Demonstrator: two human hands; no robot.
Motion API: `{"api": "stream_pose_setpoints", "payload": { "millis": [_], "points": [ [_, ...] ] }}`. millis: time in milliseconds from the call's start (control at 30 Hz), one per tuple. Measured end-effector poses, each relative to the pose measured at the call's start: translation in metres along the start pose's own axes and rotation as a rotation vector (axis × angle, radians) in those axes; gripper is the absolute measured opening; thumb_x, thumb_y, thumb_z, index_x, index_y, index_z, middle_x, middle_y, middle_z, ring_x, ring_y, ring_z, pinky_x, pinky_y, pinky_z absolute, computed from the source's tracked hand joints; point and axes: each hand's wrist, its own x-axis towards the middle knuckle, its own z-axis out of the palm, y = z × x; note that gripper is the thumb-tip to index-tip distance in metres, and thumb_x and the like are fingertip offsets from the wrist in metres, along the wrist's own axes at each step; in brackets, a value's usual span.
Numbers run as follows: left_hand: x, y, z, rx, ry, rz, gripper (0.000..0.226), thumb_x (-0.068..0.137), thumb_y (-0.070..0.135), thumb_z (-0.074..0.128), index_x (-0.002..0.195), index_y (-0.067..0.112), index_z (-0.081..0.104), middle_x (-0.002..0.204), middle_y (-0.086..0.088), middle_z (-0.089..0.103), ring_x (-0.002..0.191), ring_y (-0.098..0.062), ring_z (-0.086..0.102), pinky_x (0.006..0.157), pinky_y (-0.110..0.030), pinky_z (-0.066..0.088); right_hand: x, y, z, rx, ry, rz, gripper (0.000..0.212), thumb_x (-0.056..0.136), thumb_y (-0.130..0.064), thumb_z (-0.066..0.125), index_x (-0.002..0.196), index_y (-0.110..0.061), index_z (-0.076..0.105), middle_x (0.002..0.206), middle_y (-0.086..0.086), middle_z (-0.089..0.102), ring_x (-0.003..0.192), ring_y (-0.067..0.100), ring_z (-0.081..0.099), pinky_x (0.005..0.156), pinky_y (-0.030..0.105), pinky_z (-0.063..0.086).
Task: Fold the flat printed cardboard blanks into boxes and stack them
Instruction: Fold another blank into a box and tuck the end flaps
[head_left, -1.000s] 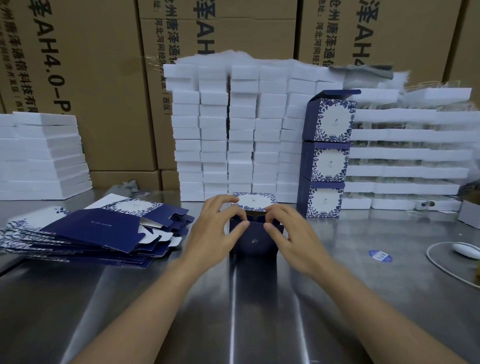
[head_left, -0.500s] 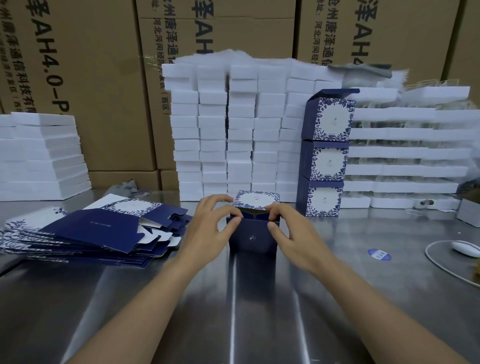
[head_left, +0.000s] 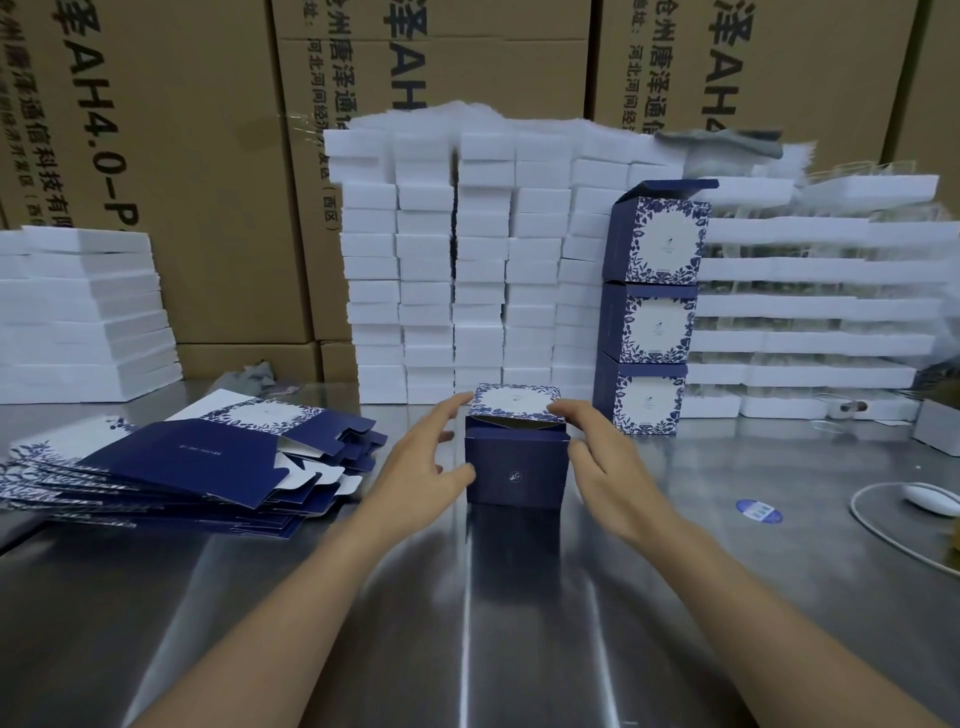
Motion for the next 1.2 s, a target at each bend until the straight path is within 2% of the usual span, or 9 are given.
{"api": "stream_pose_setpoints", "payload": {
  "millis": [100, 167, 267, 433, 633, 800, 933, 1067, 1200],
  "points": [
    [-0.001, 0.001, 0.005, -0.001, 0.034, 0.009, 0.065, 0.097, 0.033, 0.072, 0.151, 0.053, 0.043, 0.142, 0.031, 0.055, 0.124, 0.013, 0.053, 0.097, -0.039, 0.057, -0.001, -0.005, 0.0, -0.006, -0.004, 0.014, 0.053, 0.095, -0.029, 0.034, 0.143, -0.032, 0.056, 0.14, -0.014, 0.061, 0.127, 0.008, 0.055, 0.114, 0.038, 0.043],
    [-0.002, 0.002, 0.007, 0.007, 0.086, 0.015, 0.053, 0.098, 0.041, 0.072, 0.147, 0.045, 0.052, 0.139, 0.025, 0.058, 0.118, 0.015, 0.055, 0.1, -0.035, 0.055, -0.002, -0.007, -0.001, -0.026, -0.01, -0.002, 0.048, 0.097, -0.035, 0.04, 0.141, -0.03, 0.059, 0.139, -0.015, 0.062, 0.126, 0.009, 0.056, 0.113, 0.04, 0.044],
    [-0.001, 0.004, 0.006, -0.001, 0.129, 0.025, 0.039, 0.099, 0.04, 0.071, 0.136, 0.042, 0.06, 0.134, 0.022, 0.059, 0.113, 0.014, 0.059, 0.101, -0.03, 0.052, -0.003, -0.008, -0.002, -0.066, -0.031, -0.059, 0.04, 0.098, -0.038, 0.051, 0.134, -0.027, 0.063, 0.133, -0.016, 0.062, 0.126, 0.008, 0.057, 0.11, 0.042, 0.047],
    [-0.001, 0.007, 0.006, 0.009, 0.128, 0.026, 0.029, 0.102, 0.035, 0.066, 0.131, 0.04, 0.062, 0.13, 0.021, 0.059, 0.113, 0.012, 0.059, 0.092, -0.024, 0.05, 0.001, -0.001, -0.001, -0.094, 0.026, -0.106, 0.019, 0.103, -0.027, 0.061, 0.121, -0.031, 0.066, 0.122, -0.021, 0.062, 0.119, 0.003, 0.058, 0.104, 0.038, 0.05],
    [-0.002, 0.009, 0.006, 0.013, 0.139, 0.015, 0.029, 0.101, 0.035, 0.067, 0.129, 0.041, 0.063, 0.127, 0.022, 0.058, 0.11, 0.014, 0.059, 0.093, -0.026, 0.05, 0.002, -0.002, 0.0, -0.095, 0.04, -0.129, 0.023, 0.1, -0.032, 0.067, 0.123, -0.029, 0.066, 0.122, -0.018, 0.063, 0.118, 0.004, 0.059, 0.103, 0.039, 0.051],
    [-0.003, 0.01, 0.007, 0.072, 0.111, 0.009, 0.042, 0.092, 0.046, 0.075, 0.13, 0.049, 0.057, 0.13, 0.028, 0.053, 0.114, 0.014, 0.056, 0.091, -0.033, 0.056, 0.001, -0.004, -0.001, -0.132, 0.024, -0.149, 0.03, 0.096, -0.034, 0.074, 0.125, -0.028, 0.067, 0.124, -0.017, 0.061, 0.119, 0.003, 0.058, 0.103, 0.033, 0.048],
    [-0.003, 0.011, 0.006, 0.092, 0.133, 0.025, 0.036, 0.093, 0.049, 0.073, 0.125, 0.047, 0.059, 0.127, 0.029, 0.053, 0.112, 0.014, 0.056, 0.09, -0.034, 0.057, 0.001, -0.007, -0.002, -0.139, 0.037, -0.15, 0.023, 0.097, -0.031, 0.073, 0.12, -0.027, 0.069, 0.122, -0.015, 0.061, 0.117, 0.004, 0.058, 0.103, 0.033, 0.048],
    [-0.003, 0.011, 0.006, 0.122, 0.138, 0.037, 0.033, 0.092, 0.052, 0.072, 0.122, 0.048, 0.059, 0.127, 0.029, 0.052, 0.11, 0.014, 0.056, 0.083, -0.029, 0.055, 0.0, -0.01, -0.002, -0.127, 0.034, -0.139, 0.022, 0.097, -0.029, 0.074, 0.119, -0.027, 0.069, 0.121, -0.013, 0.061, 0.117, 0.006, 0.058, 0.104, 0.037, 0.047],
    [-0.001, 0.01, 0.006, 0.101, 0.148, 0.037, 0.026, 0.096, 0.047, 0.071, 0.12, 0.047, 0.06, 0.125, 0.027, 0.054, 0.109, 0.012, 0.058, 0.086, -0.029, 0.053, 0.0, -0.012, -0.002, -0.109, 0.037, -0.142, 0.024, 0.097, -0.026, 0.073, 0.12, -0.029, 0.066, 0.119, -0.015, 0.061, 0.115, 0.007, 0.058, 0.103, 0.04, 0.047]
  ]
}}
